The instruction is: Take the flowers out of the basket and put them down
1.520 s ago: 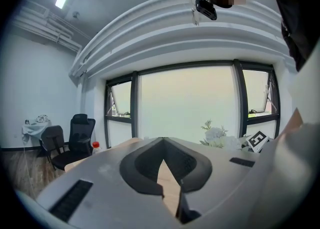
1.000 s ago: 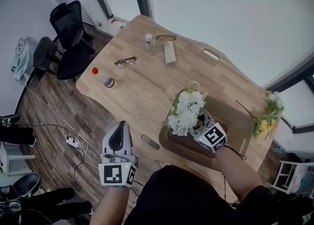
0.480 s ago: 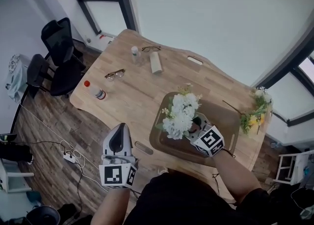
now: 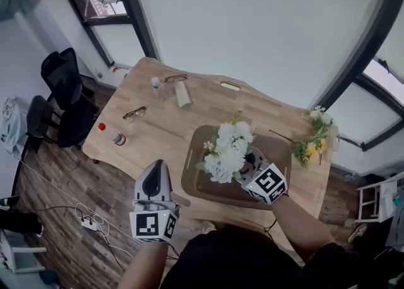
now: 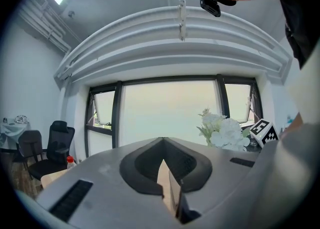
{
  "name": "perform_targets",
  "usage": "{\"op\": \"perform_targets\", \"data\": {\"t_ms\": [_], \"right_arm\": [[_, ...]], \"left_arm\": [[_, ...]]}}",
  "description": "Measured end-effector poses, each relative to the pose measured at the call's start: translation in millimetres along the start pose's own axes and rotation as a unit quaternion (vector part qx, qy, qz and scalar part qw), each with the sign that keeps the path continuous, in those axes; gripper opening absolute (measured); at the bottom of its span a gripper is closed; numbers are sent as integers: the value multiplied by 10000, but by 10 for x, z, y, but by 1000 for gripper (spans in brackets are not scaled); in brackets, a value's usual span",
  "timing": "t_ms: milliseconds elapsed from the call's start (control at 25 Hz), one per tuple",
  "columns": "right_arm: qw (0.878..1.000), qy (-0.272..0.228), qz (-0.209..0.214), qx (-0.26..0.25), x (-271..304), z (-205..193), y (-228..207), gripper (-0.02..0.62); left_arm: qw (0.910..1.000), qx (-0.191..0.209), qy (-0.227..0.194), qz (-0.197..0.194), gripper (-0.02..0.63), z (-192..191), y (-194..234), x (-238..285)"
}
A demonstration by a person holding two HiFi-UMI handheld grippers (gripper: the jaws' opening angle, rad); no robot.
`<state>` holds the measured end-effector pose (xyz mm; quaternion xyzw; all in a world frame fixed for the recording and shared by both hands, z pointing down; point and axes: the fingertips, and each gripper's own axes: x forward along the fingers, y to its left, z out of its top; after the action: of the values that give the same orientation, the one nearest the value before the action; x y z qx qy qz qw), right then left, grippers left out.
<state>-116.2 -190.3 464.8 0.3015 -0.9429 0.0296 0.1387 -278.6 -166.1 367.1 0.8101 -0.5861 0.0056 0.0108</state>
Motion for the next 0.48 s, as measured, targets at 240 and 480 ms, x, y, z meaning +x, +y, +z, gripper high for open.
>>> {"op": "perform_targets", "data": {"t_ms": [240,480], "right_arm": [[9989,-102,-399,210,-266,181,-200,264],[9972,-174,-713,115,-528,359,-346,264]], "left_arm": [[9993,41,-100,-345,0,92,-230,117],[9976,97,-169,-667,0,167,-418,292]]}}
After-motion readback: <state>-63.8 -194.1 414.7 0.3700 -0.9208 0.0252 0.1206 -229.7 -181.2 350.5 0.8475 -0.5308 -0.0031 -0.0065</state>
